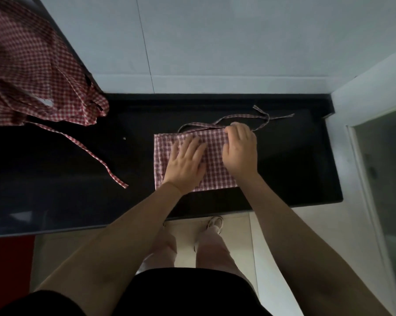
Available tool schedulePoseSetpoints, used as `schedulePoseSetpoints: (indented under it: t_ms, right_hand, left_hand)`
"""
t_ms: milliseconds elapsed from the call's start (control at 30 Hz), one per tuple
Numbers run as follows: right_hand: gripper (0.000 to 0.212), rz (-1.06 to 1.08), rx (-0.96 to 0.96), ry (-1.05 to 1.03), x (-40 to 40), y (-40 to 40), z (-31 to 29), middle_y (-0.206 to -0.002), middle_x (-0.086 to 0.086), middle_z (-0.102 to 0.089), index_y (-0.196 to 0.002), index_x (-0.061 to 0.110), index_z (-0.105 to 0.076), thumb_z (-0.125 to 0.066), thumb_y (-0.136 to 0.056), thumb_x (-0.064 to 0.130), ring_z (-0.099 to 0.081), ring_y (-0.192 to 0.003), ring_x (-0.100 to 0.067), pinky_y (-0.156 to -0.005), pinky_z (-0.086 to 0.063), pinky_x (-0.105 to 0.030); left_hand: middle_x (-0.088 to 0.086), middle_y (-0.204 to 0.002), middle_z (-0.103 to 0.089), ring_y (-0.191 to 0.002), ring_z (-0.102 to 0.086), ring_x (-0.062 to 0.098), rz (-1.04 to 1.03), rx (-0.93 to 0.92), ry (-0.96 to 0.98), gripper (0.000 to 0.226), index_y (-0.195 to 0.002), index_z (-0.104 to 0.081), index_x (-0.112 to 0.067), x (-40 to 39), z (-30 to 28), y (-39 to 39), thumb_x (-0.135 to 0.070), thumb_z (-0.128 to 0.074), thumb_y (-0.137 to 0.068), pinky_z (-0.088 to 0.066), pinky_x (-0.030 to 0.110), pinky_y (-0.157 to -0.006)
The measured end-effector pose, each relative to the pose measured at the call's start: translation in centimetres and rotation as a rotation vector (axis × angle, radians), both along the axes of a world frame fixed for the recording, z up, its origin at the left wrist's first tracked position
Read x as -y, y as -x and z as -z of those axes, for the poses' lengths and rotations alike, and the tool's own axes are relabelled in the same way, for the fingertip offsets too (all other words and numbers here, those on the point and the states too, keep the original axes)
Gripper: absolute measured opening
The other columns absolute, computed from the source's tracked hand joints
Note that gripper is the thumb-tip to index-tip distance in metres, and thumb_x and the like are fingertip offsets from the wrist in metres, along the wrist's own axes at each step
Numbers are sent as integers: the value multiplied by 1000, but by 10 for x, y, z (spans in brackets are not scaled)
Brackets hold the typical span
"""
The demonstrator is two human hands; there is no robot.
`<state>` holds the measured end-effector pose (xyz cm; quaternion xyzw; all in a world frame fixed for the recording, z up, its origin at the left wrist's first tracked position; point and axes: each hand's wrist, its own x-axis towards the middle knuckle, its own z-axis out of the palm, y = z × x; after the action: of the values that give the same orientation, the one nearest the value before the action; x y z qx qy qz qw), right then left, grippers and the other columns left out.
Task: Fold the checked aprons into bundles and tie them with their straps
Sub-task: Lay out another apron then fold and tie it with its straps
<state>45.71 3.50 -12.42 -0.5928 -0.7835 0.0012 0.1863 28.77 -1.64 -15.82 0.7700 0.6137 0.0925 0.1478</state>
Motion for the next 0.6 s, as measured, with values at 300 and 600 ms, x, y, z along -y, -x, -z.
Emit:
schedulePoseSetpoints:
  t_ms: [300,600]
  right_hand:
    - [61,-18,250,447,14,-47,63,-167,-4,-4,-159,19,-8,-17,-105,46,2,-153,-20,-124,-8,-47]
    - [84,169,188,475,13,-51,67,-166,-13,-4,-159,16,-1,-26,-97,68,-5,-153,-29,-123,-11,-48]
  left_hand:
    - [8,-162,25,-147,25,35,-128,-231,182,73,-155,13,-38,2,33,13,-66,-16,-94,14,56,-118]
    - [8,-158,35,-143,32,37,-149,-286,259,91,-149,29,-40,0,31,10,-88,-9,-81,14,62,-116]
